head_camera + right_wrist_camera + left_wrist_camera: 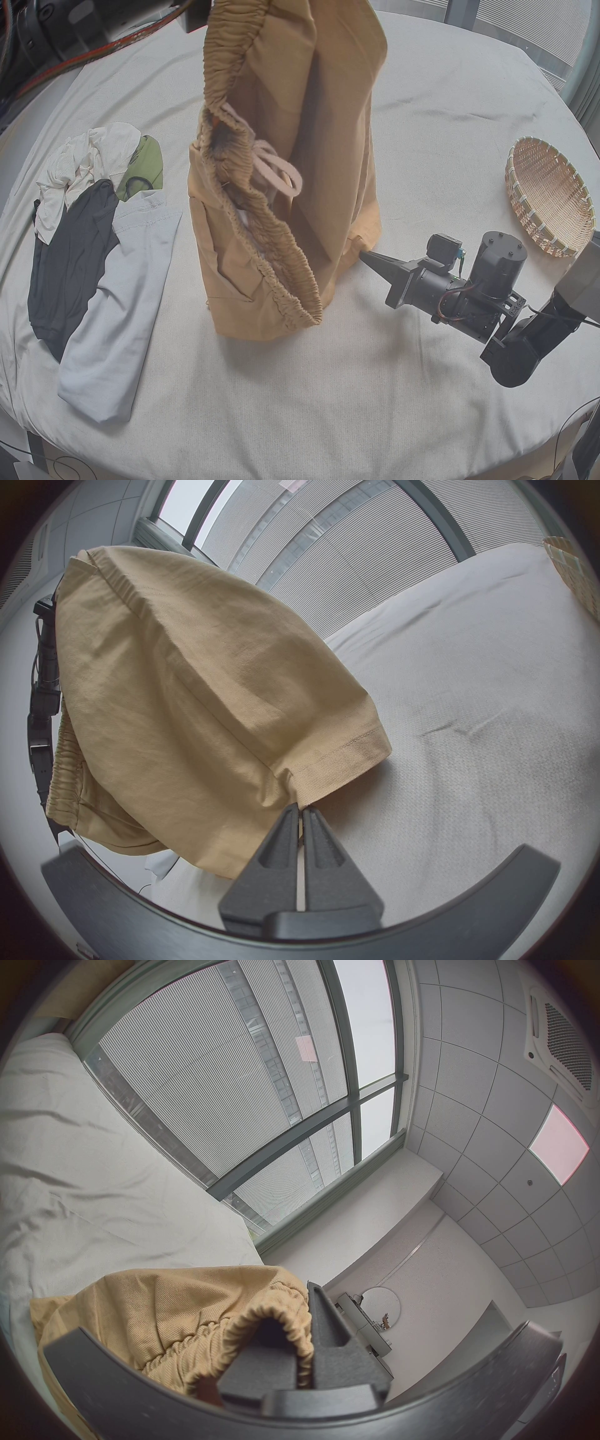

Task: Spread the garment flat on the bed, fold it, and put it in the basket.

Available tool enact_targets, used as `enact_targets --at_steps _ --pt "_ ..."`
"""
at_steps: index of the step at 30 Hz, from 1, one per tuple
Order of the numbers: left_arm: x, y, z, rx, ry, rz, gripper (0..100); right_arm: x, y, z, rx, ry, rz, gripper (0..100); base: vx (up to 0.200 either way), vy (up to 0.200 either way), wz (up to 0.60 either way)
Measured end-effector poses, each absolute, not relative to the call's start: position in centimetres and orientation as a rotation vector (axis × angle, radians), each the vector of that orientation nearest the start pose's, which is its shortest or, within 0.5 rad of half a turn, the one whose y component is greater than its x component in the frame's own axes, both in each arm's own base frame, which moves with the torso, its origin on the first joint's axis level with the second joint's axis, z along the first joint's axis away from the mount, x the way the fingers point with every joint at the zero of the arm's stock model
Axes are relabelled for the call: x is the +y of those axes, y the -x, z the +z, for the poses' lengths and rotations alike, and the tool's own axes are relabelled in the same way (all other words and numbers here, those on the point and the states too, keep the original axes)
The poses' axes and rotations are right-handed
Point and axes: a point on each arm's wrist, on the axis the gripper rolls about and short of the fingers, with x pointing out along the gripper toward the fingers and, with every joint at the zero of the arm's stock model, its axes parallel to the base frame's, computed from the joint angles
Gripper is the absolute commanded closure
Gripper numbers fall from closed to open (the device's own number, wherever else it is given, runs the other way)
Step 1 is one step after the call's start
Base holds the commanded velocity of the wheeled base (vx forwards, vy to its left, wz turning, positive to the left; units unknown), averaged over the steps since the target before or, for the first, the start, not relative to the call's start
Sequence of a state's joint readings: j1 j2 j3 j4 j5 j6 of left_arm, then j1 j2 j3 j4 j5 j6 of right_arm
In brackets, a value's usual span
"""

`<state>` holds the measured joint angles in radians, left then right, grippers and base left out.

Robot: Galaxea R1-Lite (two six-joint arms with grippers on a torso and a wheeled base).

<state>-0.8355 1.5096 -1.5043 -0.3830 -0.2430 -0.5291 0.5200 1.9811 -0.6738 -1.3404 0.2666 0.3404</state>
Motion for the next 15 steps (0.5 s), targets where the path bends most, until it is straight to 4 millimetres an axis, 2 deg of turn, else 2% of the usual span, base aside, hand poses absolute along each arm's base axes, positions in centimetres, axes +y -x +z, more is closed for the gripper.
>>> enact_targets --at_steps 4,9,15 --pt "-18.9 -16.4 41.2 -0.093 0.588 -1.142 100 16.5 -28.2 13.3 0.098 -0.328 0.775 100 0.000 0.000 0.00" --pt "-18.7 -16.3 41.5 -0.104 0.591 -1.140 100 14.2 -25.4 14.2 0.095 -0.331 0.758 100 0.000 0.000 0.00" --pt "-18.3 -16.1 41.8 -0.120 0.596 -1.139 100 11.2 -22.4 16.1 0.006 -0.359 0.725 100 0.000 0.000 0.00"
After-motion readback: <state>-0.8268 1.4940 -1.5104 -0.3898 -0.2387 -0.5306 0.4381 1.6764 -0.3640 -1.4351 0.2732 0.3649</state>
